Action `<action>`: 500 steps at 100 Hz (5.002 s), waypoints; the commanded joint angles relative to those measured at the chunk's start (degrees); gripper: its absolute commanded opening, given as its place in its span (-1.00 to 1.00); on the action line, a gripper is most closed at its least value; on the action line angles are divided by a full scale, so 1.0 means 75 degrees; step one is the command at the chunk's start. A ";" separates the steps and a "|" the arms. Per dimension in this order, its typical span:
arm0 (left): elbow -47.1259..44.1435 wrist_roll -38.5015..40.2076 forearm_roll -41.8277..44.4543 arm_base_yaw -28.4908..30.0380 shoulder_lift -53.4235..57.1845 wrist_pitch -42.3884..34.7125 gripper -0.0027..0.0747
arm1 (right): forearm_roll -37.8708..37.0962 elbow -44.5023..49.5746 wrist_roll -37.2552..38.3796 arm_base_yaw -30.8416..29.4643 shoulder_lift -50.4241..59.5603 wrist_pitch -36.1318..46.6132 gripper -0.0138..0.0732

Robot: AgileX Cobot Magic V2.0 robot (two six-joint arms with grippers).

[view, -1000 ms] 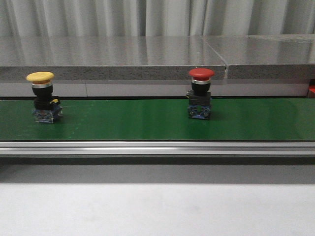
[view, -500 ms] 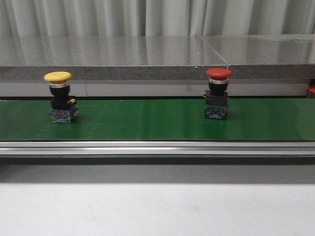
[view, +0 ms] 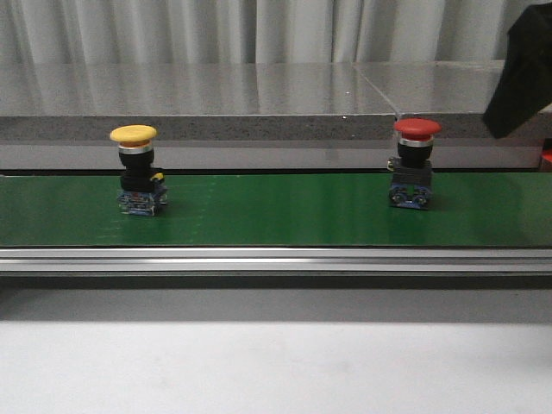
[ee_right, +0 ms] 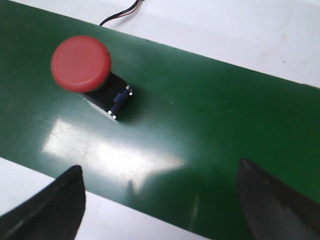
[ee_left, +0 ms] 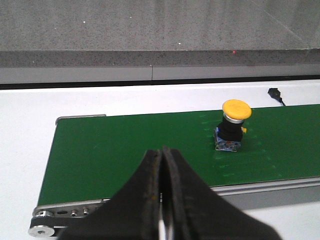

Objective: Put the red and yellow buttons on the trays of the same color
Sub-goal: 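Lower the right gripper onto the red button at the belt's end and grasp, then carry the red button into the red tray and release it, then raise the right gripper and move it back over the belt's end, then grasp the yellow button at the belt's end with the right gripper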

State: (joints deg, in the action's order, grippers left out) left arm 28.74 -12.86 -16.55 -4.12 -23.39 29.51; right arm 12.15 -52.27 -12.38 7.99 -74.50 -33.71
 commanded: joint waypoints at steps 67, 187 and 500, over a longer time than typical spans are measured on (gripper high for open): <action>0.0206 0.0006 -0.0112 -0.0070 -0.0034 -0.0576 -0.98 | 0.0067 -0.1456 -0.0087 0.0391 -0.1909 0.0975 0.54; 0.0206 0.0006 -0.0112 -0.0070 -0.0034 -0.0576 -0.98 | -0.0126 -0.6691 -0.0080 -0.4705 -0.4081 -0.1050 -0.67; 0.0206 0.0006 -0.0112 -0.0070 -0.0034 -0.0626 -0.98 | -0.0130 -0.1597 -0.1280 -0.1778 0.0084 -0.1958 0.53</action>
State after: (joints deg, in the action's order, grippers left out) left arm 28.74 -12.86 -16.55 -4.12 -23.39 29.08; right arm 10.83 -65.07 -20.83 -6.54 -75.87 -52.67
